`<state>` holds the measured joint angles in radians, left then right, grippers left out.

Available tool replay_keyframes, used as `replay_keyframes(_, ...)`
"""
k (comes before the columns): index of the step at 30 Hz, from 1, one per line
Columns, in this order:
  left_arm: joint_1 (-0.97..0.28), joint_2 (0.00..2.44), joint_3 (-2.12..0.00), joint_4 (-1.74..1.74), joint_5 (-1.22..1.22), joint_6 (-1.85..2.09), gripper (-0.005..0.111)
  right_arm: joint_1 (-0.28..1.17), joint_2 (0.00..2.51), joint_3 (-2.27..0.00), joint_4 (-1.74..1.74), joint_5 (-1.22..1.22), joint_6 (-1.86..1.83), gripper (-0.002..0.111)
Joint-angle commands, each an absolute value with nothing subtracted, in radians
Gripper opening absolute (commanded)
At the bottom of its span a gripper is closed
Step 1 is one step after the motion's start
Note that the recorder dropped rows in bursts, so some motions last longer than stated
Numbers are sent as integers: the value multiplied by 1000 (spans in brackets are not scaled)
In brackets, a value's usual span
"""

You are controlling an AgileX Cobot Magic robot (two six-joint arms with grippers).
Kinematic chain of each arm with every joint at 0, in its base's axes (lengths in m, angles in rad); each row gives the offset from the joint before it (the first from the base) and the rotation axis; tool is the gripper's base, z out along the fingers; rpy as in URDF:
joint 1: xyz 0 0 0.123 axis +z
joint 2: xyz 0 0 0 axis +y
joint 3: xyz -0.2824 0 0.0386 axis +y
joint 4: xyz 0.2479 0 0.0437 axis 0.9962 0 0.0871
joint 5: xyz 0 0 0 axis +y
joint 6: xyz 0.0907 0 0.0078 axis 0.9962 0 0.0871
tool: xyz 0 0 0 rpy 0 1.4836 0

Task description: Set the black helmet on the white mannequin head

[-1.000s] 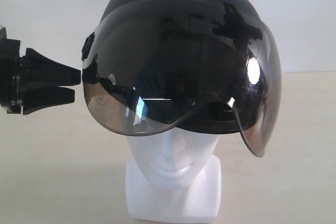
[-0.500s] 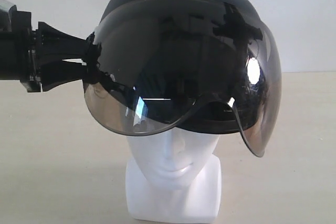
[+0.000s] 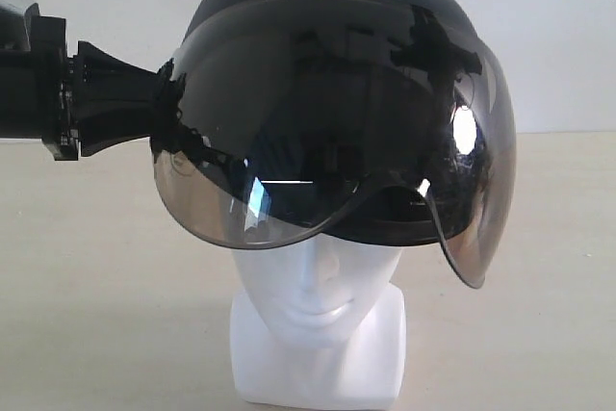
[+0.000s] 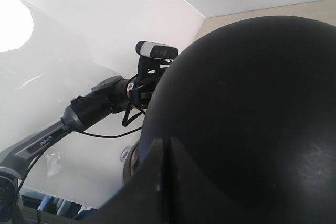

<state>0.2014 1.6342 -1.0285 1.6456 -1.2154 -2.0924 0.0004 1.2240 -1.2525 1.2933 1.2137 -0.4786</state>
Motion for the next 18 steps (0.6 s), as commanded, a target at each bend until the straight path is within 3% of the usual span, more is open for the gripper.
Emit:
replay_keyframes(1,198,1632,-1034,1646,-1221,-2100,34,1,1218,-1260,1295,1221,-480,0)
replay_keyframes(9,198,1632,-1034,1648,-1221,-2095,26,1,1218,-1260,1295,1221,-480,0)
replay_keyframes(13,198,1632,-1034,1702,-1221,-2084,5,1,1218,-1260,1295,1221,-480,0)
replay_keyframes(18,198,1632,-1034,1724,-1208,-2083,4,1,1218,-1260,1295,1221,-480,0)
